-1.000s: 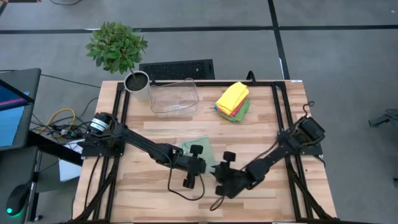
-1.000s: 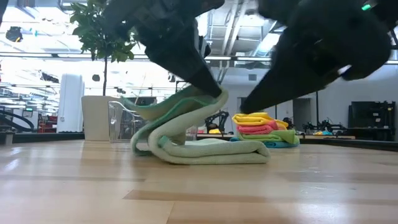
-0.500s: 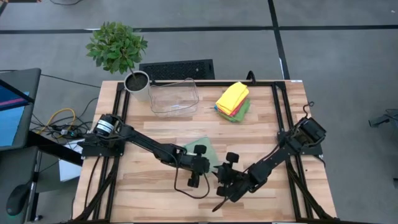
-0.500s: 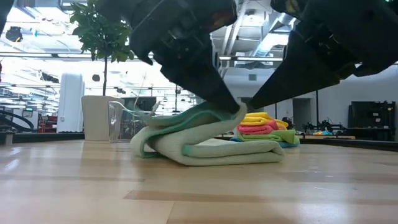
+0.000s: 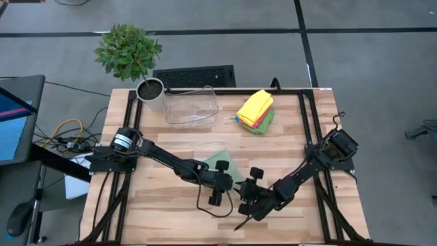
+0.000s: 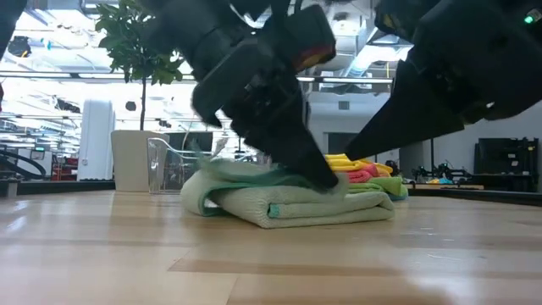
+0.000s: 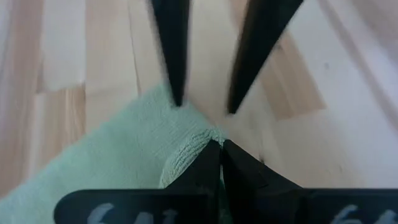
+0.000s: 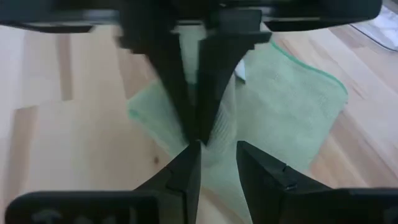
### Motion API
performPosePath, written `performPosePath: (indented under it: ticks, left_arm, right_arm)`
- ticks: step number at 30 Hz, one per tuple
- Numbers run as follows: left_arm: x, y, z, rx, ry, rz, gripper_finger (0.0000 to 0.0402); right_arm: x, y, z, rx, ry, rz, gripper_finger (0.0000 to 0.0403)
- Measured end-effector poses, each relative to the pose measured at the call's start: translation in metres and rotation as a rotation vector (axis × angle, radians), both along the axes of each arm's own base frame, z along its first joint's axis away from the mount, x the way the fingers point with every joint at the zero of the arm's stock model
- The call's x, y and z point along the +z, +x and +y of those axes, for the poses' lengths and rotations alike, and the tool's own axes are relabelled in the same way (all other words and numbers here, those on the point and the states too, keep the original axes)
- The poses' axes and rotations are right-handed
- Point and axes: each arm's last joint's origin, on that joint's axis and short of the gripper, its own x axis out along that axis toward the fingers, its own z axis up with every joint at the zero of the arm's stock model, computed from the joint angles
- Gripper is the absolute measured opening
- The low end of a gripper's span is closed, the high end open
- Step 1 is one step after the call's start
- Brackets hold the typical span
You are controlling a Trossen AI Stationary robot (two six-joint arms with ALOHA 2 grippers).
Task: Fold microfiber towels
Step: Fold the light green microfiber cloth
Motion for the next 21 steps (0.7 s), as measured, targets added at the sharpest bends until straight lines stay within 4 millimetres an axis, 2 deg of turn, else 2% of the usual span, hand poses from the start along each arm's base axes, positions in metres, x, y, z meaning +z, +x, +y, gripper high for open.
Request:
performPosePath:
  ticks: [8, 11, 21]
  left_arm:
    - [0.003, 0.003, 0.006, 0.045, 0.023, -0.036, 0.0002]
    - [-0.005, 0.006, 0.009, 0.091, 0.047, -0.033, 0.0008]
    - [-0.012, 0.009, 0.007, 0.063, 0.011, -0.045, 0.0093]
  right_arm:
    - [0.000, 0.000, 0.000, -0.006, -0.008, -0.002, 0.0125]
    - [0.000, 0.000, 0.000, -0.006, -0.006, -0.006, 0.0125]
    - [-0.001, -0.001, 0.000, -0.011, 0.011, 0.007, 0.0125]
